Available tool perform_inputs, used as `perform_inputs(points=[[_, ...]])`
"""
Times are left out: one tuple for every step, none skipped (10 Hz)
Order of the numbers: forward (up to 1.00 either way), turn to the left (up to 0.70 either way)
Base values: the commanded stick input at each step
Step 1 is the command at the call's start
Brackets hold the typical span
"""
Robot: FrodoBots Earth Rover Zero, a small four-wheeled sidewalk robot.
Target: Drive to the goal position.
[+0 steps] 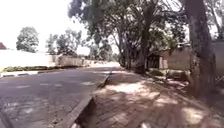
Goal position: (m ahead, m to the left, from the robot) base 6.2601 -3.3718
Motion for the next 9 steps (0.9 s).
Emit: perform_inputs(points=[[0.70,0.00],[0.70,0.00],[0.70,0.00],[0.70,0.00],[0.70,0.00],[0.70,0.00],[0.70,-0.09],[0.70,-0.25],[0.70,-0.35]])
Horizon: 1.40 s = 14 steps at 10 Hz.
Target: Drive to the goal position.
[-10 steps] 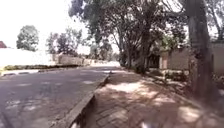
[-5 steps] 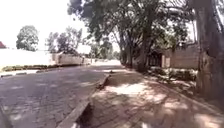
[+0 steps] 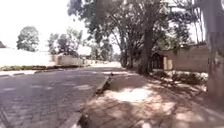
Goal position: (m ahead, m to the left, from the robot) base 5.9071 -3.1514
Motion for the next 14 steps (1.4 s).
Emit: perform_inputs(points=[[0.70,-0.35],[0.70,0.00],[0.70,0.00],[0.70,-0.35],[0.70,-0.35],[0.70,-0.35],[0.70,-0.34],[0.70,-0.32],[0.70,-0.12],[0.70,-0.29],[0.70,-0.35],[0.70,-0.35],[0.70,-0.08],[0.70,-0.23]])
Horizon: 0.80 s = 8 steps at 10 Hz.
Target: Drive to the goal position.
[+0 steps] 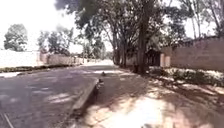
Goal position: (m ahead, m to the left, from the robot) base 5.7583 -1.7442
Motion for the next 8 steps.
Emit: perform_inputs(points=[[0.70,-0.30],[0.70,-0.13],[0.70,0.00],[0.70,0.00],[0.70,0.00],[0.70,0.00],[0.70,0.00],[0.70,0.00]])
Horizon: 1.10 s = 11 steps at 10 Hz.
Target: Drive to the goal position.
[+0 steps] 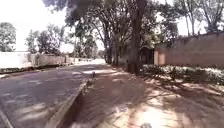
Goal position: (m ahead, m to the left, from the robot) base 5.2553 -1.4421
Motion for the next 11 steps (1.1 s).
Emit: perform_inputs(points=[[0.70,0.00],[0.70,0.00],[0.70,0.00],[0.70,0.00],[0.70,0.00],[0.70,0.00],[0.70,0.00],[0.70,0.05],[0.70,0.22],[0.70,0.35],[0.70,0.35]])
